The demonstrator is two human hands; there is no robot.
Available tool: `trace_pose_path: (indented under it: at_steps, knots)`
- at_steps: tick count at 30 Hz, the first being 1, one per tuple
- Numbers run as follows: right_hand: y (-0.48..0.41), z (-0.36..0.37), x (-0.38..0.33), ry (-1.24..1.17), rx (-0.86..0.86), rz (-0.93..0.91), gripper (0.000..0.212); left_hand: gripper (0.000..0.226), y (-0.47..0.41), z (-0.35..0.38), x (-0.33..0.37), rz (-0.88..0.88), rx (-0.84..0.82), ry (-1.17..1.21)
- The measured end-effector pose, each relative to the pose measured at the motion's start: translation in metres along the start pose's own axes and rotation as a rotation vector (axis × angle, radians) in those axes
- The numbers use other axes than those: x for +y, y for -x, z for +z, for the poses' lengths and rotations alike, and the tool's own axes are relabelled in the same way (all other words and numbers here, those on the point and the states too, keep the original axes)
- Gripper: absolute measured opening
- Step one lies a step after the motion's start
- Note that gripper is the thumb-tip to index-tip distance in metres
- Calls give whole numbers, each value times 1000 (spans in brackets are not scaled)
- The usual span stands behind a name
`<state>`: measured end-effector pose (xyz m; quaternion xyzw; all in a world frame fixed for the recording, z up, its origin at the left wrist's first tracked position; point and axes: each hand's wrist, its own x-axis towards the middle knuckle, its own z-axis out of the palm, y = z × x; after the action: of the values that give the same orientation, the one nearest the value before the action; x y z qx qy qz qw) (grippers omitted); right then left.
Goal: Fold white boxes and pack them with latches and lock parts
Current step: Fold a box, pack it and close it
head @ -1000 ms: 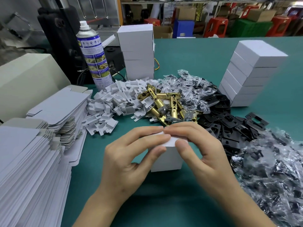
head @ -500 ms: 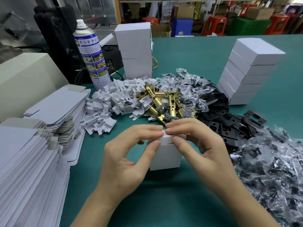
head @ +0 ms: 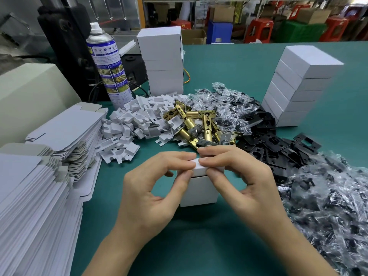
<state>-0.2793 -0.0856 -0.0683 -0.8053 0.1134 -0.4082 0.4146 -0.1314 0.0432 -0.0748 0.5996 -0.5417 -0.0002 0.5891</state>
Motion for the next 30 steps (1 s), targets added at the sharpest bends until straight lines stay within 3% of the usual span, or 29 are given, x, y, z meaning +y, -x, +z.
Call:
trace_pose_path:
  at_steps: [19,30]
  knots:
    - [2,-2,12,113,17,-151,14,13,-3,-7,-9,94,-78,5]
    - [4,3,16,75,50,-96,13,17,1,-2,-15,-81,-100,128]
